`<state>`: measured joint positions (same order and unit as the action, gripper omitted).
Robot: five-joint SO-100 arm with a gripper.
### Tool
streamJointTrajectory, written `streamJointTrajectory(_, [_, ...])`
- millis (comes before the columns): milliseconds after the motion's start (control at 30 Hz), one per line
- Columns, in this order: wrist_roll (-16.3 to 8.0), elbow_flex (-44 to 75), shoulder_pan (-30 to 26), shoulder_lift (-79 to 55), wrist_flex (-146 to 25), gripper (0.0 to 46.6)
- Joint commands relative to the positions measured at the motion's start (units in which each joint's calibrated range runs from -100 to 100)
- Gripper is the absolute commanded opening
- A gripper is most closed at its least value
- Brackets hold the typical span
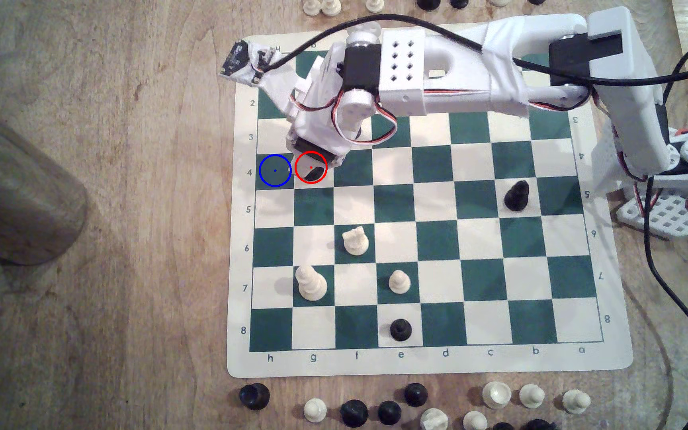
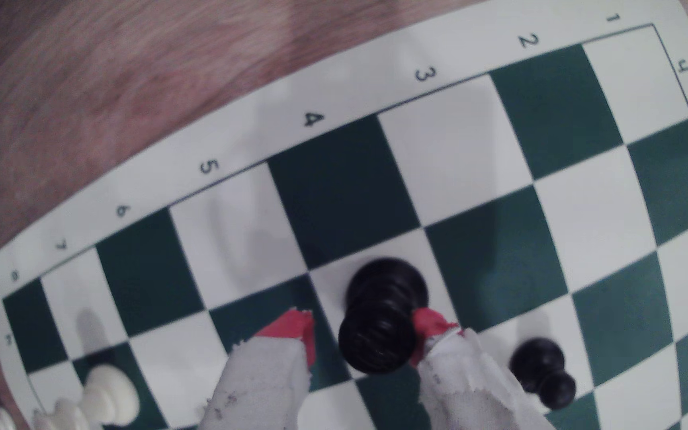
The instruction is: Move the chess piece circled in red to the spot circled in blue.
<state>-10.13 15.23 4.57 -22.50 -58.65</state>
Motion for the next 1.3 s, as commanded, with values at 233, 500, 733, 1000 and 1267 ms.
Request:
streamJointTrajectory(233, [-0.1,5.6,-0.2,2.5,0.9,0.3])
streamJointTrajectory(500, [0.4,6.1,-0.1,10.0,-2.4,0.3])
streamJointTrajectory(733, [1.9,19.2,-0.5,7.6,-11.5,0.5])
streamJointTrajectory(1000, [3.0,30.9,-1.7,-3.1,-11.2,1.2])
streamJointTrajectory(1267, [3.8,31.5,-0.6,-9.8,-7.3,1.4])
